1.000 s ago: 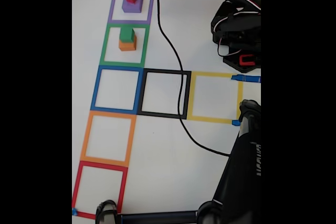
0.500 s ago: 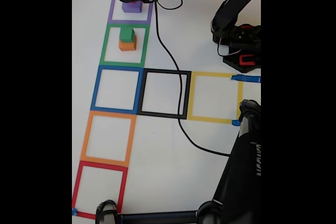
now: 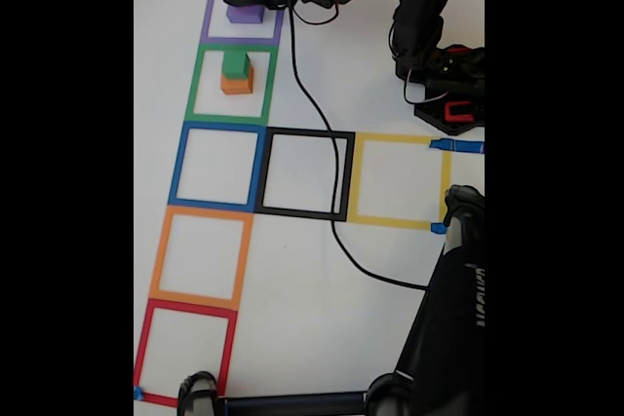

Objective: Tower of hanoi

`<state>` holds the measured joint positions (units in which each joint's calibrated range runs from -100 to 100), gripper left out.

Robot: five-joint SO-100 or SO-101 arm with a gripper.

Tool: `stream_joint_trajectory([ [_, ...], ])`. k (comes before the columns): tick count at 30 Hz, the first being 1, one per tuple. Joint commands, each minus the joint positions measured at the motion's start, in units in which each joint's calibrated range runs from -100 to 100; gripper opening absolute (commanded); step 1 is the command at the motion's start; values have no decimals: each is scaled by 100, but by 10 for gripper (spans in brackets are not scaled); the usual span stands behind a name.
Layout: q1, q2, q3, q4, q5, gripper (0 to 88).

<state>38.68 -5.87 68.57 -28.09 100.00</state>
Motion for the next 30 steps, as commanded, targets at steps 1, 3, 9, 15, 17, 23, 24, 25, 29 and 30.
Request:
stream_joint_trajectory([
  [1, 6, 252, -121, -583, 0, 277],
  [3, -33, 397, -93, -770, 0, 274],
  [9, -109, 890, -84, -1320, 0, 266],
  [15, -138, 1334, -148, -1790, 0, 258],
  [17, -176, 1414, -166, -1847, 0, 252],
  [23, -272, 1479, -193, -1887, 0, 215],
  [24, -292, 1495, -193, -1887, 0, 206],
  [25, -301, 1495, -193, -1887, 0, 195],
  [29, -330, 1535, -221, -1887, 0, 154],
  [30, -330, 1552, -230, -1887, 0, 143],
])
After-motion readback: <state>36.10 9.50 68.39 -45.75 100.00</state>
